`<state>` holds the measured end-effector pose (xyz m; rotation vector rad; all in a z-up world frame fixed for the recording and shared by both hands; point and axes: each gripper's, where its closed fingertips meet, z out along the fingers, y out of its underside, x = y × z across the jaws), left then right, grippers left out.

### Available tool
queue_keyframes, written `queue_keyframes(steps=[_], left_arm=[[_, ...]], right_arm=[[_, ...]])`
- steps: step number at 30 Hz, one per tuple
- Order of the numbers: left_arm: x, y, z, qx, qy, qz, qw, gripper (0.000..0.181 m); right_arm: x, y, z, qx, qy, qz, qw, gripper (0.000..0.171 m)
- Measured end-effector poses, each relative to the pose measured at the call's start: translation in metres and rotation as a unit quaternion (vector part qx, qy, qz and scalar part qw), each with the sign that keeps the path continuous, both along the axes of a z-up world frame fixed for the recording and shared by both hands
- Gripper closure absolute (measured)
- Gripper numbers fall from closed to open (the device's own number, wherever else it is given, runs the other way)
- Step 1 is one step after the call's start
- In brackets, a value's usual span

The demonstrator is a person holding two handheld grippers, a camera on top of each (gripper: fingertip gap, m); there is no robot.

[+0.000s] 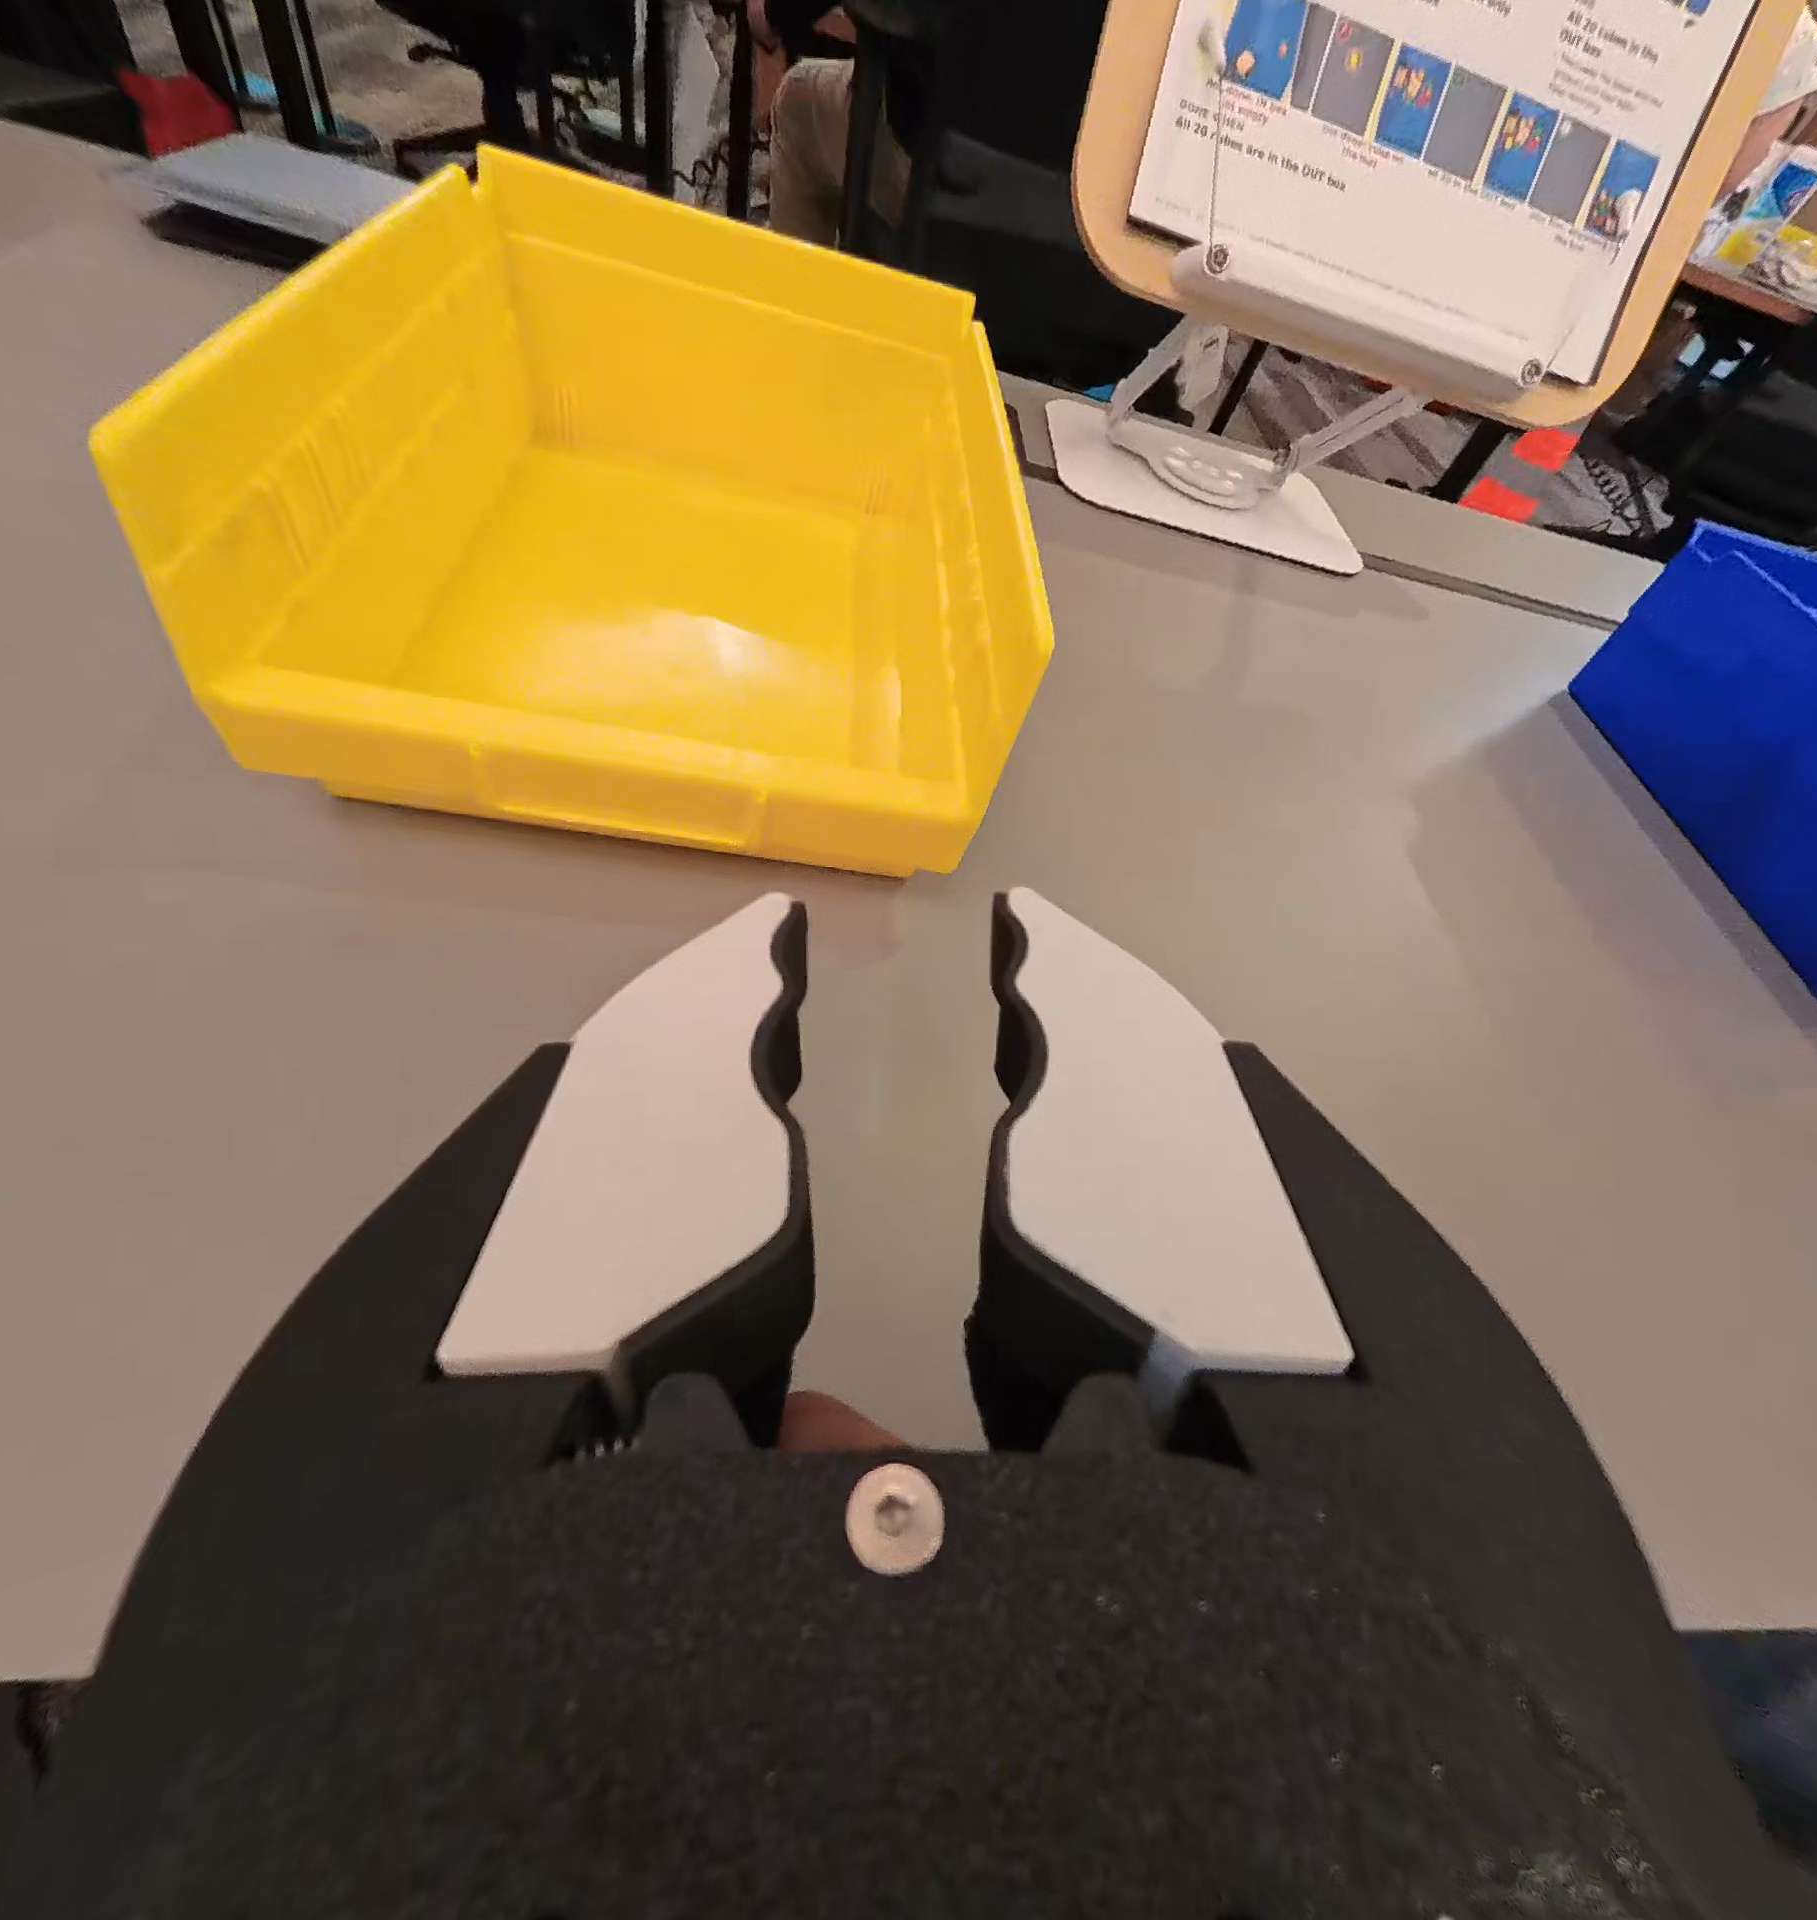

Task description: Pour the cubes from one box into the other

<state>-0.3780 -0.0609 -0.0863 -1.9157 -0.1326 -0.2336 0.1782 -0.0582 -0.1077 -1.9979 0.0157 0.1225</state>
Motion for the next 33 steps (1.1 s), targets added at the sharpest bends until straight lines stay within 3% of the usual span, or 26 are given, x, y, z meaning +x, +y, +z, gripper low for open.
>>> queue_keyframes(steps=[4, 13, 18, 27, 33], left_arm=[[0.008, 0.002, -0.011, -0.016, 0.013, -0.004, 1.0, 0.148], [0.014, 0.003, -0.009, -0.005, 0.072, -0.02, 0.997, 0.151], [0.009, 0.004, -0.007, 0.0, 0.069, -0.02, 0.997, 0.152], [-0.003, 0.009, -0.02, -0.026, 0.053, -0.014, 0.998, 0.152], [0.028, 0.006, -0.015, -0.018, 0.09, -0.045, 0.995, 0.151]], right_arm=[[0.015, -0.004, 0.013, 0.029, 0.016, -0.011, 0.999, 0.124], [0.013, 0.002, -0.013, -0.005, 0.022, -0.005, 1.0, 0.128], [0.017, 0.001, -0.011, 0.001, -0.021, -0.016, 1.0, 0.13], [0.021, 0.002, -0.011, 0.004, -0.003, -0.022, 1.0, 0.131], [0.026, 0.004, -0.005, 0.018, -0.038, -0.025, 0.999, 0.13]])
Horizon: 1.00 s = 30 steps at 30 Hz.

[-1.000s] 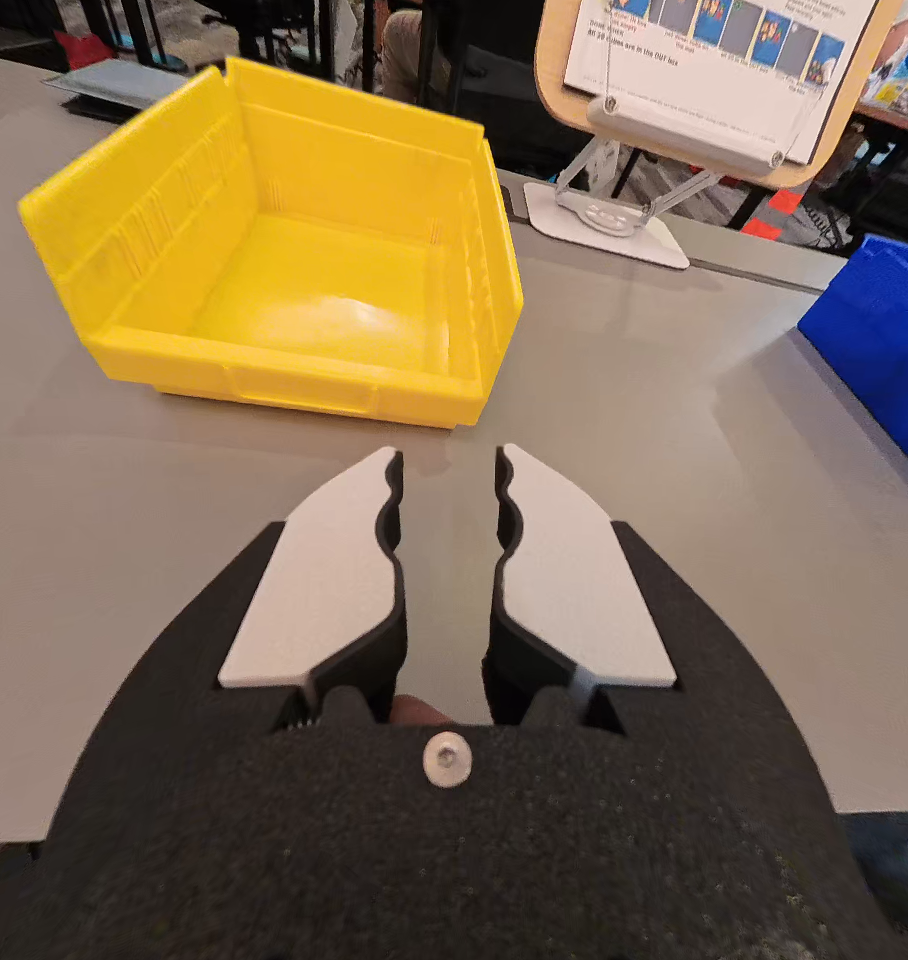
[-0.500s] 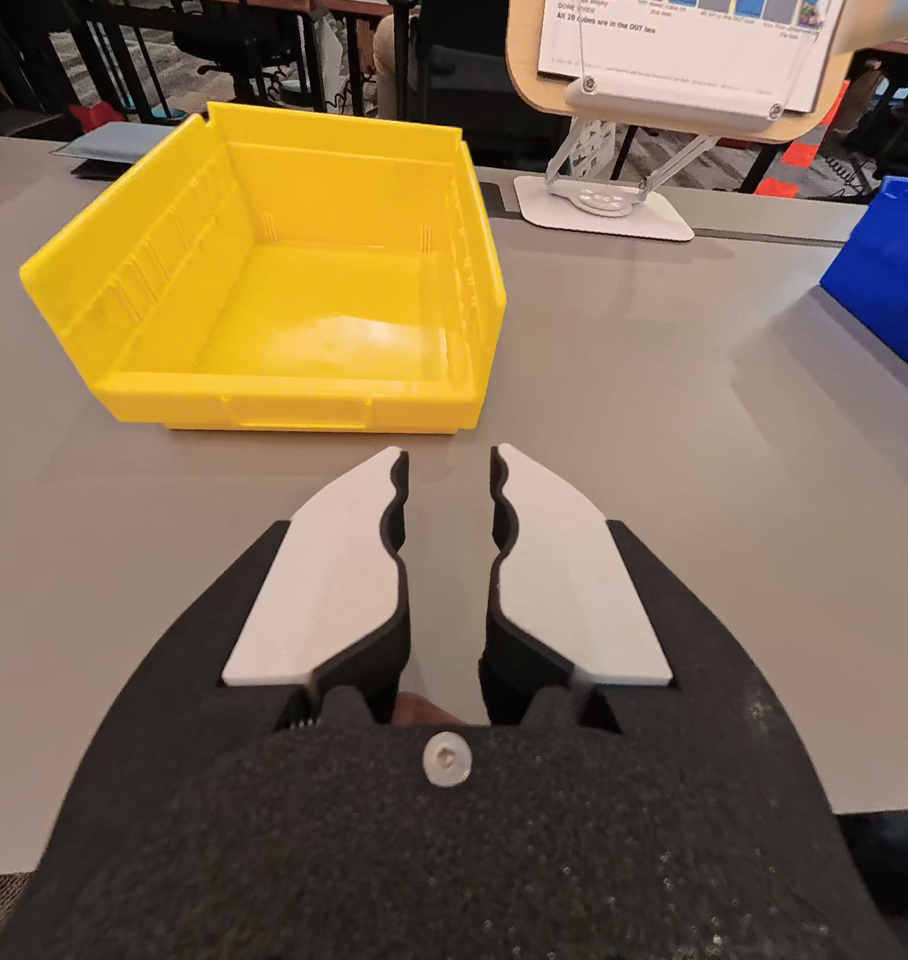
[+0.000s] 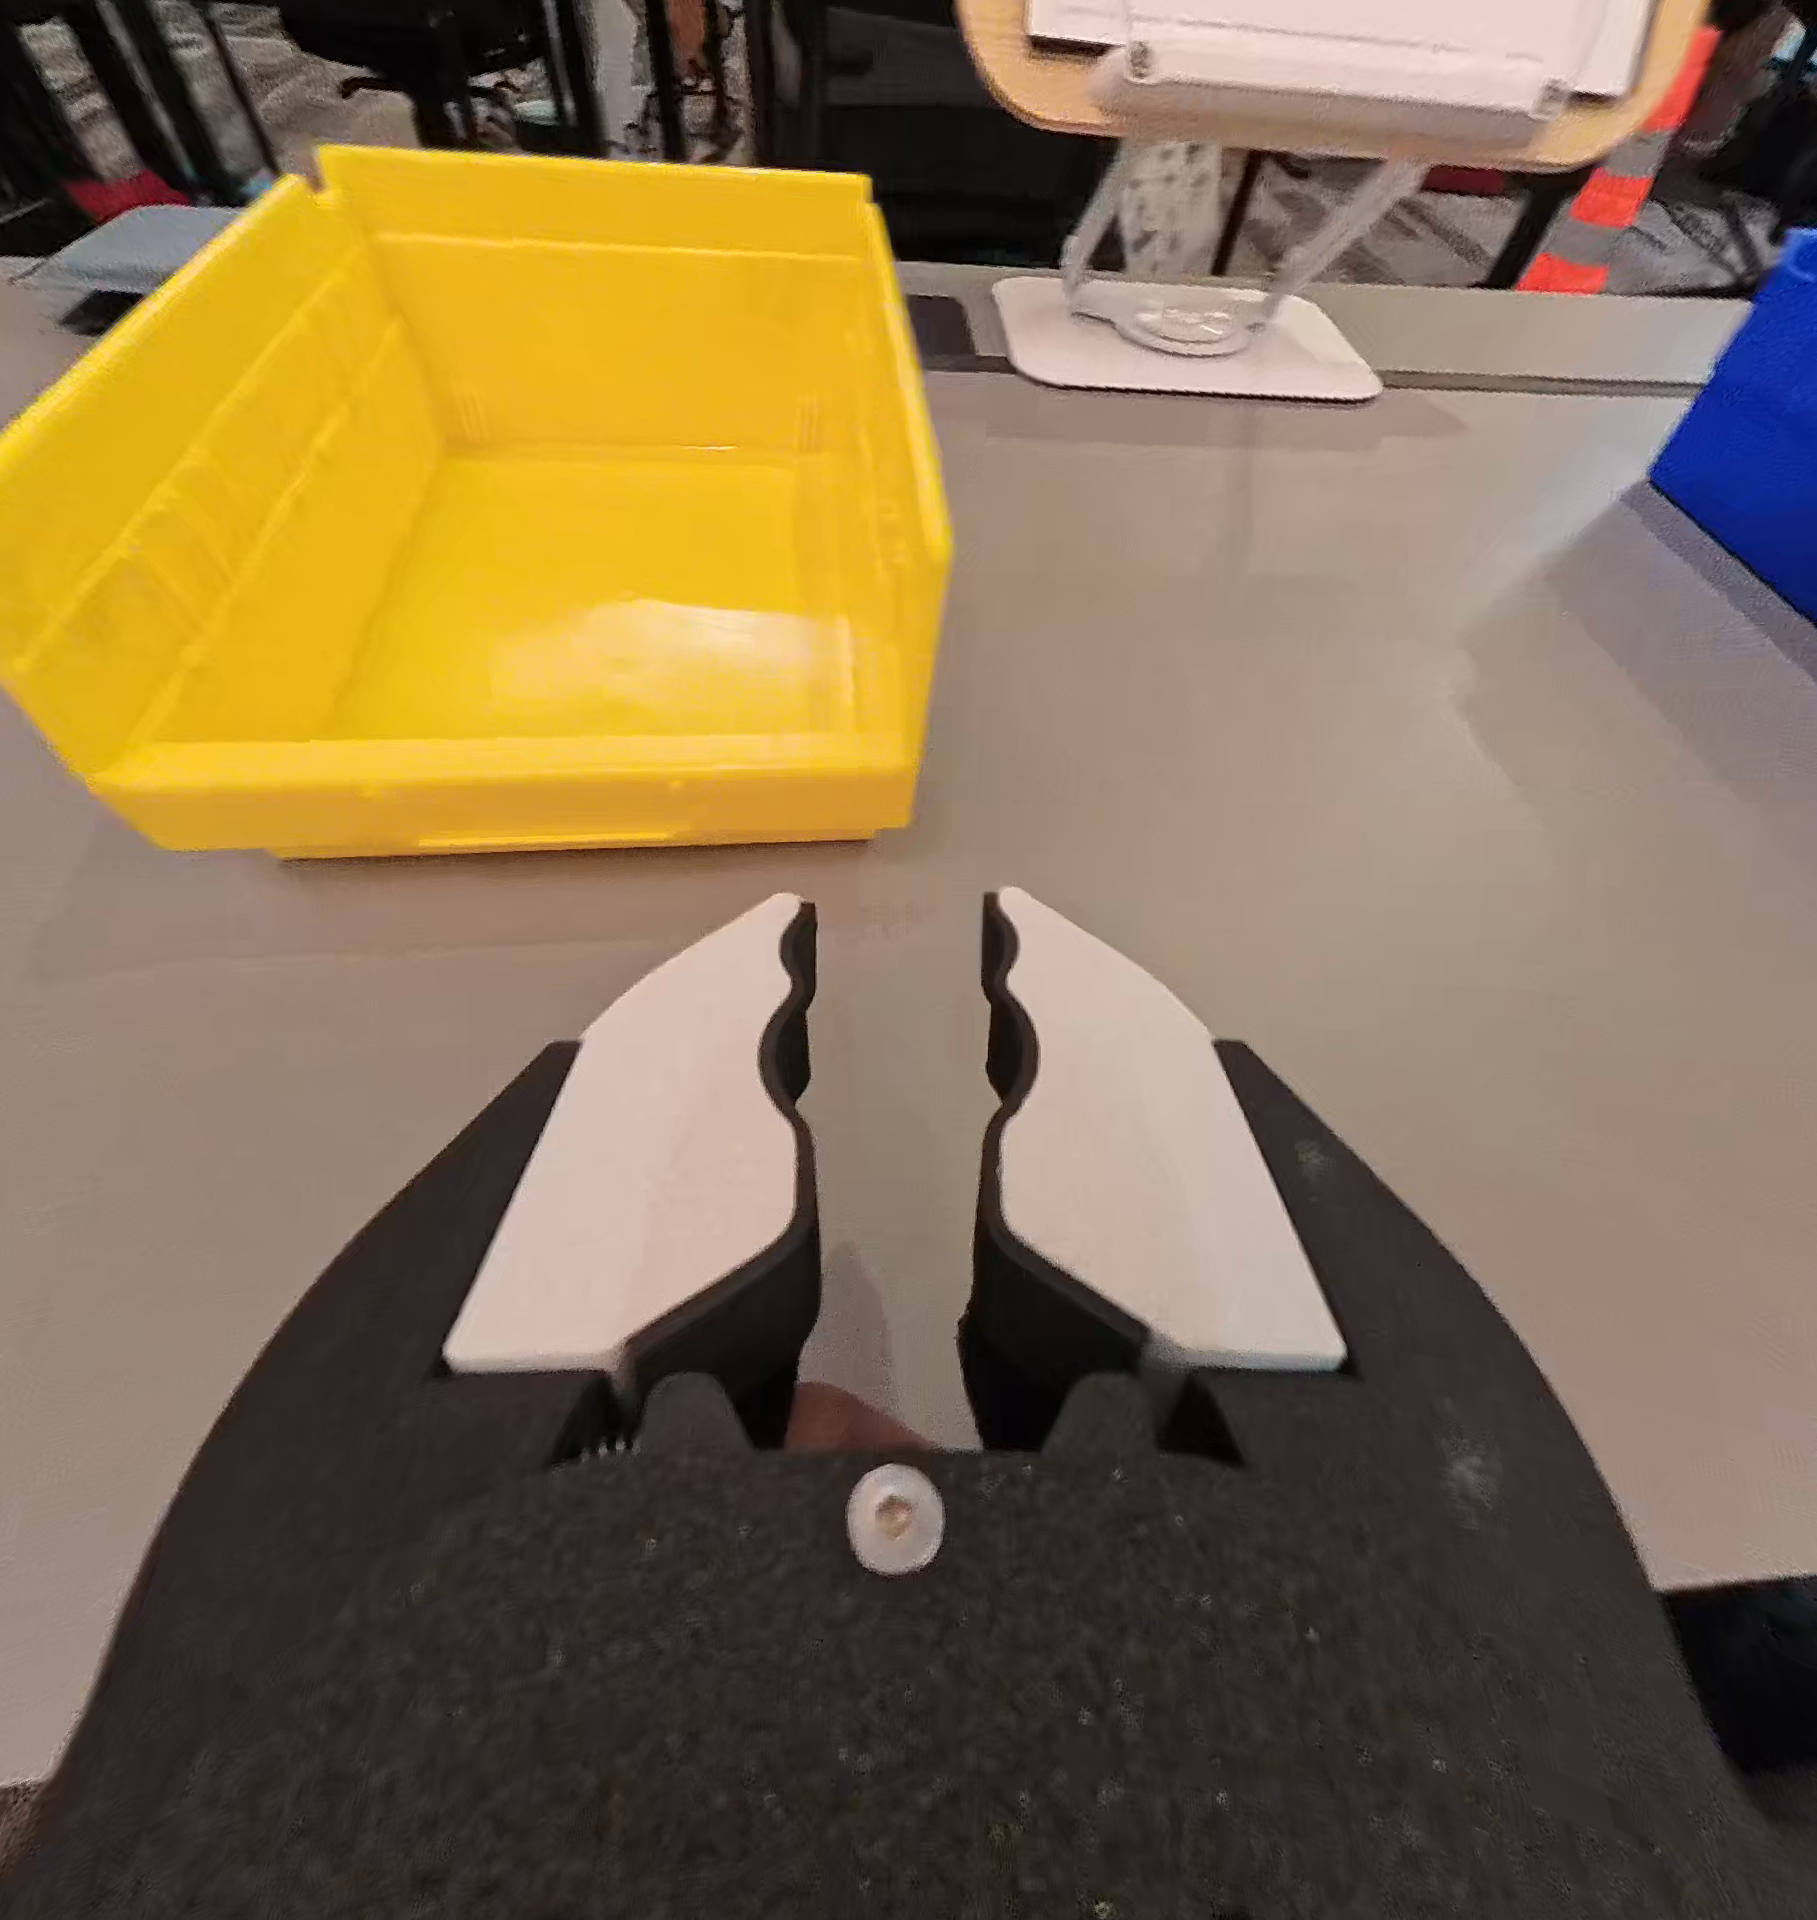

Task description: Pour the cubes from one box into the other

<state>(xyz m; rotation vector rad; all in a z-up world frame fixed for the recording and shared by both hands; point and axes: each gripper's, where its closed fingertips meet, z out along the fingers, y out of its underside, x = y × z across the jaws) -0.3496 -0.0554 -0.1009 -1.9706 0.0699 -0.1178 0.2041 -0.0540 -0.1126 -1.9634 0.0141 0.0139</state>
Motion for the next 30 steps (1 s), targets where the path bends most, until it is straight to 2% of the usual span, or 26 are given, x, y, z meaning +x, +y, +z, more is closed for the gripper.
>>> queue_keyframes(steps=[2, 4, 6, 7, 8, 10, 13, 15, 17, 20, 21, 22, 23, 26, 30], left_arm=[[0.036, 0.0, 0.004, -0.001, -0.002, -0.04, 0.999, 0.151], [0.095, 0.001, 0.007, -0.014, -0.022, -0.111, 0.993, 0.148], [0.16, 0.006, 0.009, -0.037, -0.024, -0.17, 0.984, 0.139], [0.194, 0.01, 0.012, -0.046, -0.028, -0.186, 0.981, 0.127], [0.228, 0.016, 0.016, -0.048, -0.035, -0.196, 0.979, 0.115], [0.296, 0.028, 0.024, -0.037, -0.038, -0.219, 0.974, 0.115], [0.386, 0.048, 0.015, -0.046, -0.027, -0.239, 0.97, 0.114], [0.424, 0.064, 0.004, -0.062, -0.028, -0.231, 0.97, 0.115], [0.444, 0.082, -0.007, -0.067, -0.024, -0.213, 0.974, 0.122], [0.447, 0.109, -0.029, -0.071, 0.012, -0.178, 0.981, 0.154], [0.442, 0.116, -0.033, -0.066, 0.022, -0.163, 0.984, 0.164], [0.438, 0.121, -0.032, -0.057, 0.018, -0.152, 0.987, 0.167], [0.432, 0.123, -0.032, -0.059, 0.021, -0.135, 0.989, 0.17], [0.426, 0.123, -0.031, -0.059, 0.06, -0.116, 0.99, 0.175], [0.417, 0.121, -0.025, -0.065, 0.033, -0.12, 0.99, 0.176]], right_arm=[[0.01, 0.004, 0.012, 0.023, -0.012, -0.011, 1.0, 0.131], [0.025, 0.013, 0.027, 0.041, -0.022, -0.027, 0.999, 0.13], [0.034, 0.03, 0.044, 0.058, -0.006, -0.027, 0.998, 0.128], [0.035, 0.041, 0.048, 0.063, -0.009, -0.017, 0.998, 0.128], [0.04, 0.053, 0.046, 0.051, -0.026, -0.014, 0.998, 0.124], [0.052, 0.073, 0.033, 0.027, -0.055, -0.024, 0.998, 0.112], [0.065, 0.084, 0.01, 0.018, -0.079, -0.052, 0.995, 0.115], [0.066, 0.087, 0.002, 0.007, -0.066, -0.046, 0.997, 0.116], [0.07, 0.091, -0.003, 0.007, -0.035, -0.046, 0.998, 0.12], [0.069, 0.104, -0.025, -0.031, 0.033, -0.023, 0.999, 0.119], [0.063, 0.108, -0.025, -0.027, 0.065, 0.0, 0.998, 0.128], [0.061, 0.109, -0.024, -0.022, 0.09, 0.002, 0.996, 0.142], [0.065, 0.107, -0.023, -0.019, 0.102, -0.009, 0.995, 0.165], [0.065, 0.105, -0.023, -0.032, 0.042, -0.024, 0.998, 0.169], [0.055, 0.098, -0.006, -0.019, 0.034, -0.043, 0.998, 0.17]])
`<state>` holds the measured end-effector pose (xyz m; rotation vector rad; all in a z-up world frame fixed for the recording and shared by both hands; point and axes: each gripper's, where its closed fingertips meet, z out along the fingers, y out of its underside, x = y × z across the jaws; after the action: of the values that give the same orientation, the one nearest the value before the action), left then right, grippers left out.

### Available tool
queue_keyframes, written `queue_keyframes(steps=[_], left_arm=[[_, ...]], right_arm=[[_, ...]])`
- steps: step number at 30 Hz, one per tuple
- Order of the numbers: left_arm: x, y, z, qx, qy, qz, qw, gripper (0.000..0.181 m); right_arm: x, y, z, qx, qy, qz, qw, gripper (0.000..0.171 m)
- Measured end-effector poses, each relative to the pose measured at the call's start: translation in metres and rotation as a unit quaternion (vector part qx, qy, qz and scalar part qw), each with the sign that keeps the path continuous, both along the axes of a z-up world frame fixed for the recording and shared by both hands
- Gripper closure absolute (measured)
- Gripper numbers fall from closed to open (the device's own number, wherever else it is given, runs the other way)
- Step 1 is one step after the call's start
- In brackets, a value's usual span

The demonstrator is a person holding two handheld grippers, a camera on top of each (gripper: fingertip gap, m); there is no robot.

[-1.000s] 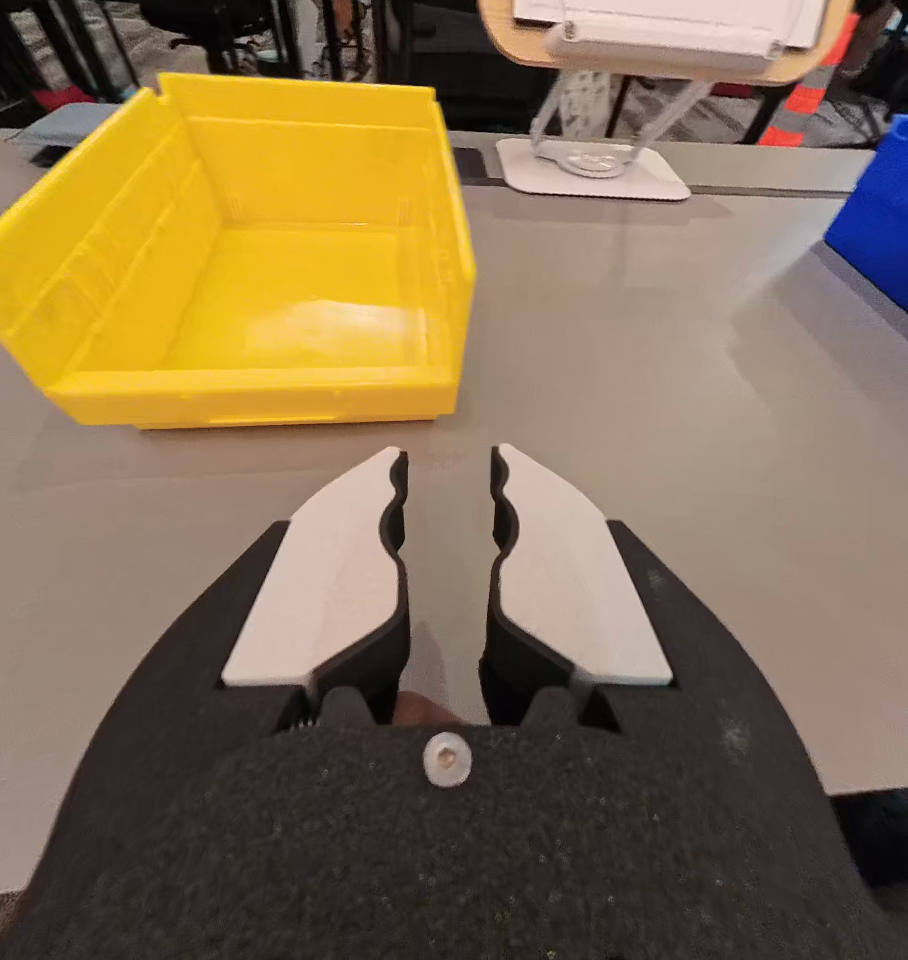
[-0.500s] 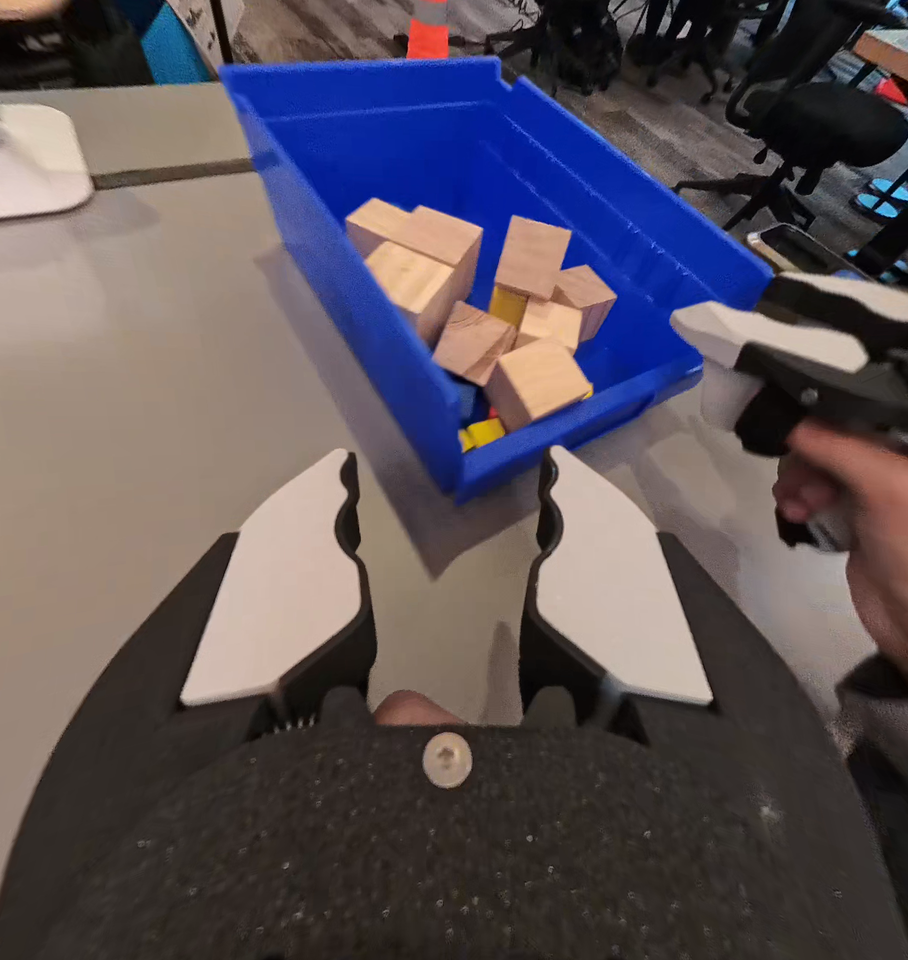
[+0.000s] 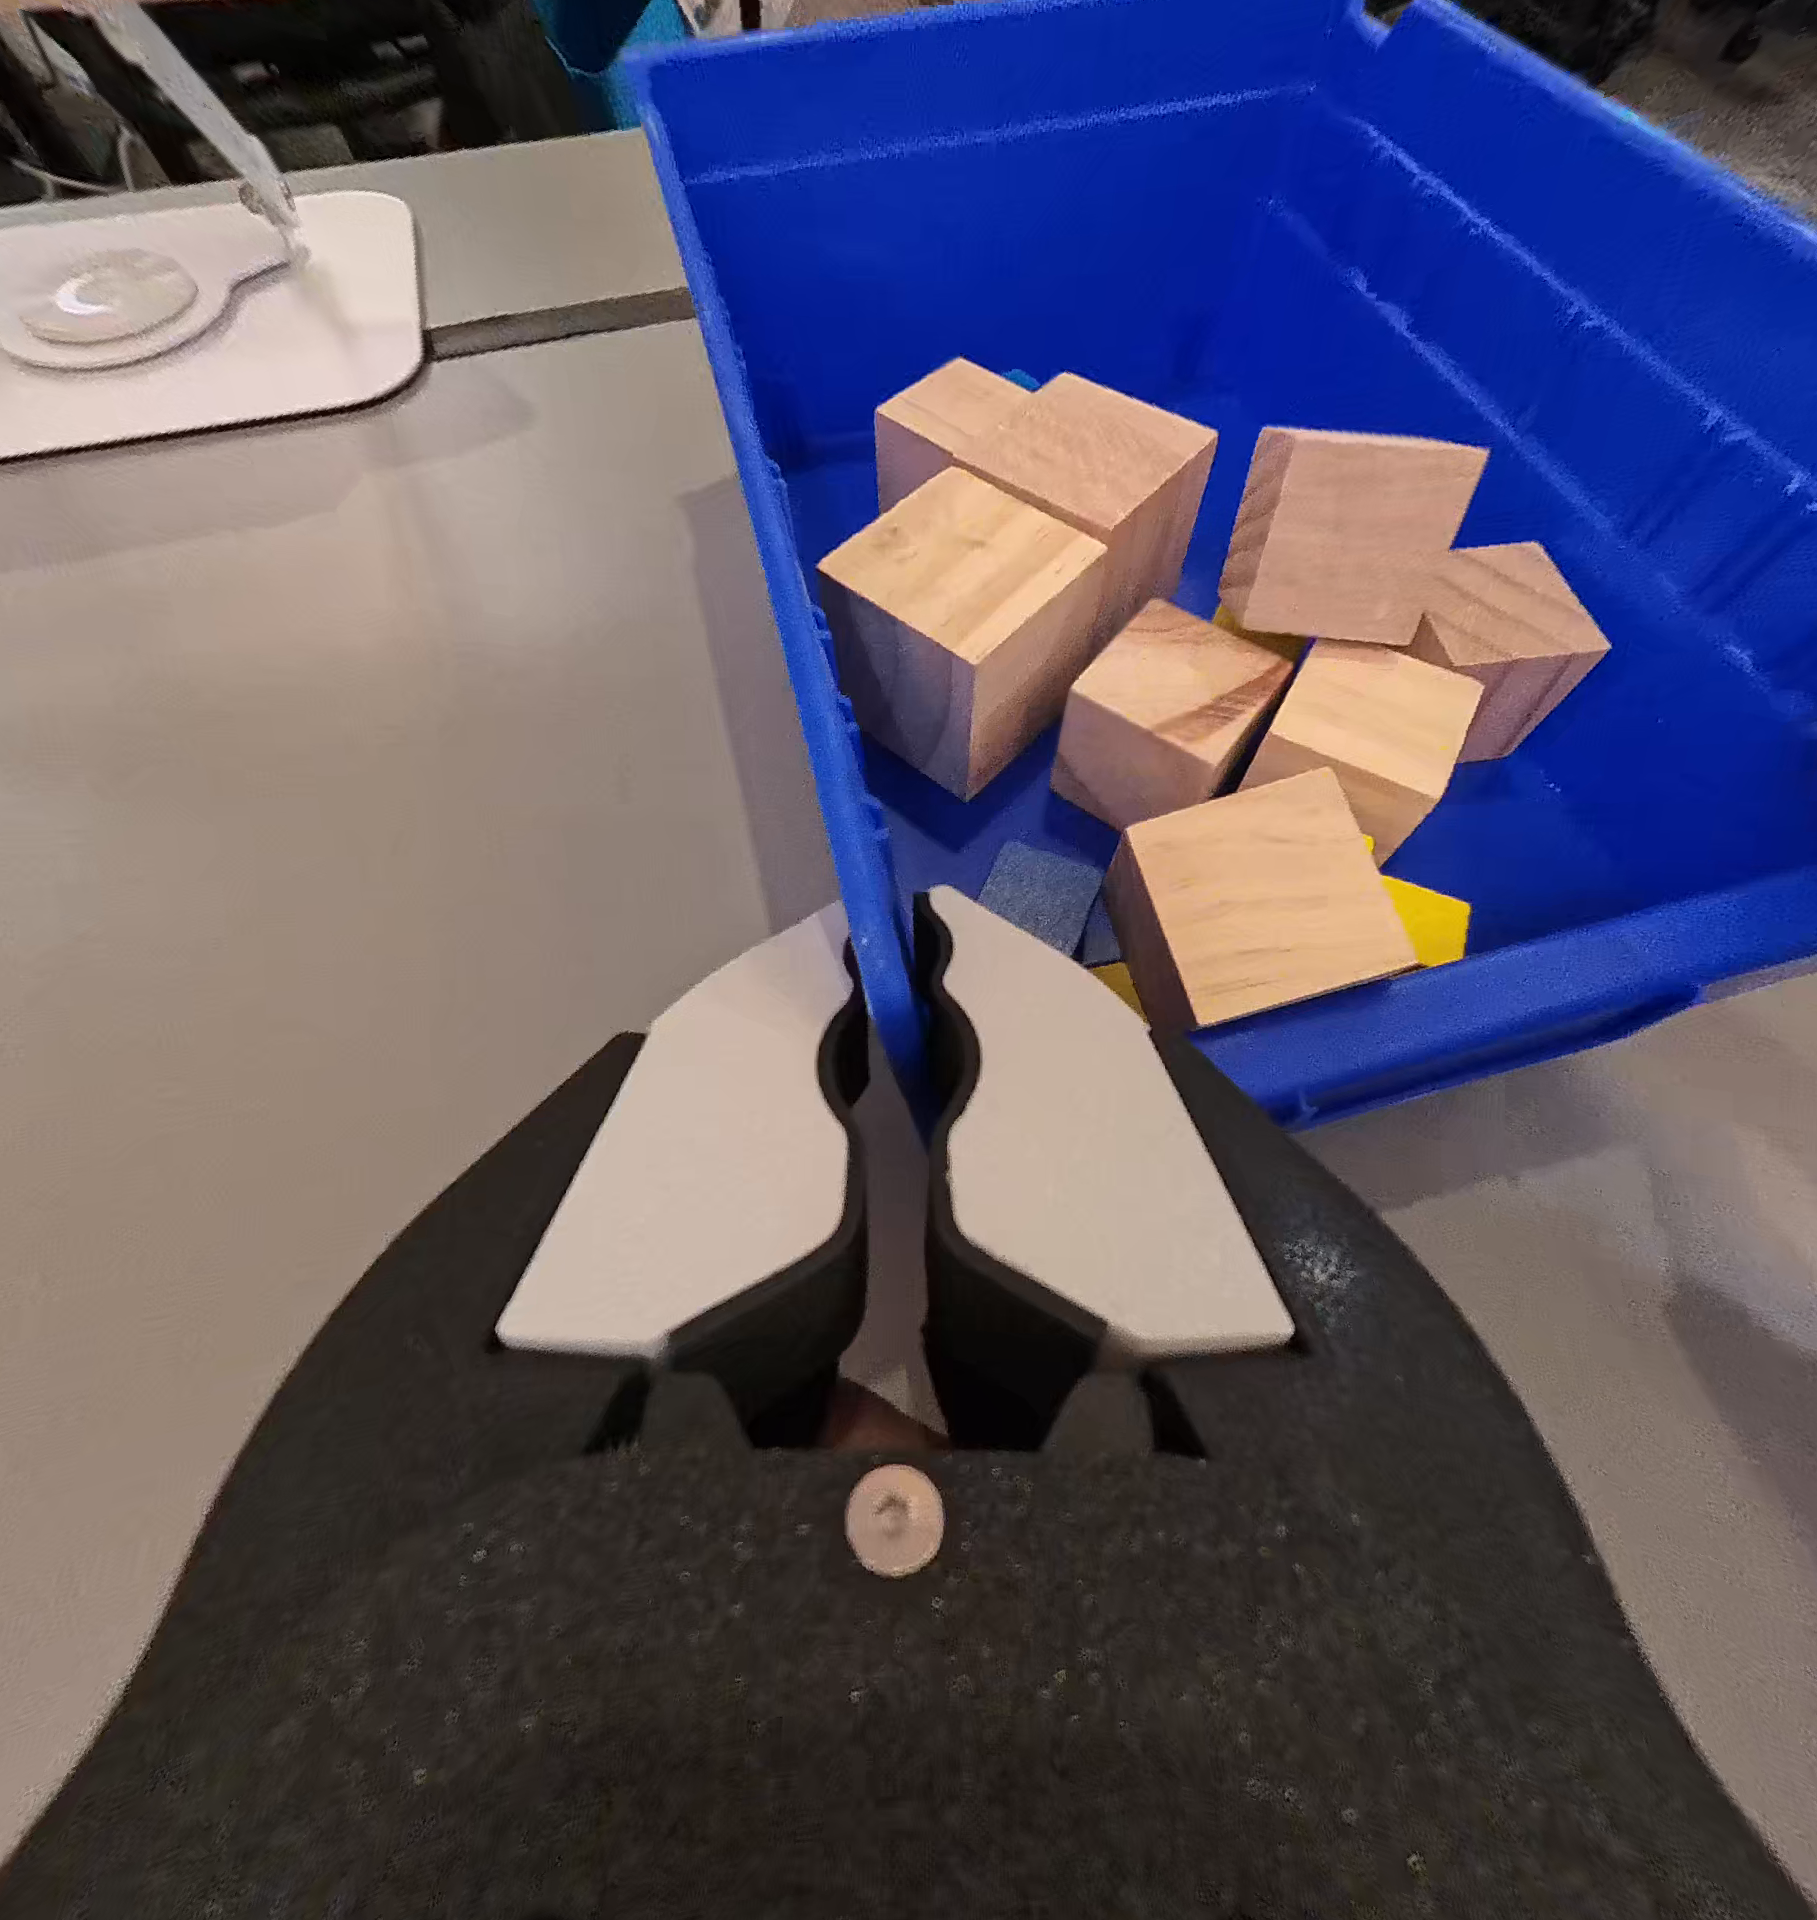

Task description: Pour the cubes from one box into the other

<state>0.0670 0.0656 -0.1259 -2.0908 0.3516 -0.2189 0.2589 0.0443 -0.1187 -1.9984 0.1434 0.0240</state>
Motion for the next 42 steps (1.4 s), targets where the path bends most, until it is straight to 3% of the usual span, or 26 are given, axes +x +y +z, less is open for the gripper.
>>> queue_keyframes(steps=[5, 11, 14, 20, 23, 25, 28, 31, 33, 36, 39, 42], left_arm=[[-0.052, -0.008, 0.035, 0.034, -0.018, 0.001, 0.999, 0.177], [-0.177, -0.01, 0.065, 0.055, -0.006, 0.047, 0.997, 0.177], [-0.241, -0.009, 0.057, 0.047, 0.004, 0.073, 0.996, 0.177], [-0.322, -0.012, 0.006, -0.001, 0.011, 0.104, 0.995, 0.178], [-0.332, -0.002, -0.005, -0.004, 0.041, 0.083, 0.996, 0.177], [-0.323, -0.006, -0.002, -0.026, 0.005, 0.042, 0.999, 0.158], [-0.339, -0.017, 0.046, 0.02, -0.068, 0.038, 0.997, 0.147], [-0.422, -0.024, 0.113, 0.118, -0.066, 0.134, 0.982, 0.15], [-0.499, -0.026, 0.129, 0.133, -0.059, 0.212, 0.966, 0.148], [-0.587, -0.027, 0.099, 0.079, -0.082, 0.265, 0.957, 0.132], [-0.591, -0.025, 0.057, 0.022, -0.179, 0.198, 0.963, 0.128], [-0.605, -0.01, 0.026, 0.015, -0.125, 0.222, 0.967, 0.127]], right_arm=[[-0.053, -0.013, 0.039, 0.058, -0.009, -0.003, 0.998, 0.169], [-0.179, -0.002, 0.065, 0.092, 0.002, 0.04, 0.995, 0.169], [-0.242, 0.01, 0.054, 0.077, 0.003, 0.06, 0.995, 0.169], [-0.323, 0.018, -0.002, 0.021, 0.007, 0.086, 0.996, 0.169], [-0.333, 0.016, -0.012, 0.021, 0.034, 0.056, 0.998, 0.166], [-0.336, 0.015, -0.011, 0.009, 0.027, 0.075, 0.997, 0.159], [-0.331, 0.011, 0.009, 0.002, 0.023, 0.12, 0.993, 0.148], [-0.325, 0.014, 0.048, 0.041, 0.021, 0.183, 0.982, 0.144], [-0.327, 0.013, 0.052, 0.049, -0.032, 0.258, 0.964, 0.142], [-0.297, 0.006, 0.025, 0.015, -0.088, 0.26, 0.961, 0.141], [-0.289, -0.022, 0.006, 0.033, -0.018, 0.273, 0.961, 0.144], [-0.287, -0.032, 0.007, 0.043, -0.04, 0.303, 0.951, 0.147]])
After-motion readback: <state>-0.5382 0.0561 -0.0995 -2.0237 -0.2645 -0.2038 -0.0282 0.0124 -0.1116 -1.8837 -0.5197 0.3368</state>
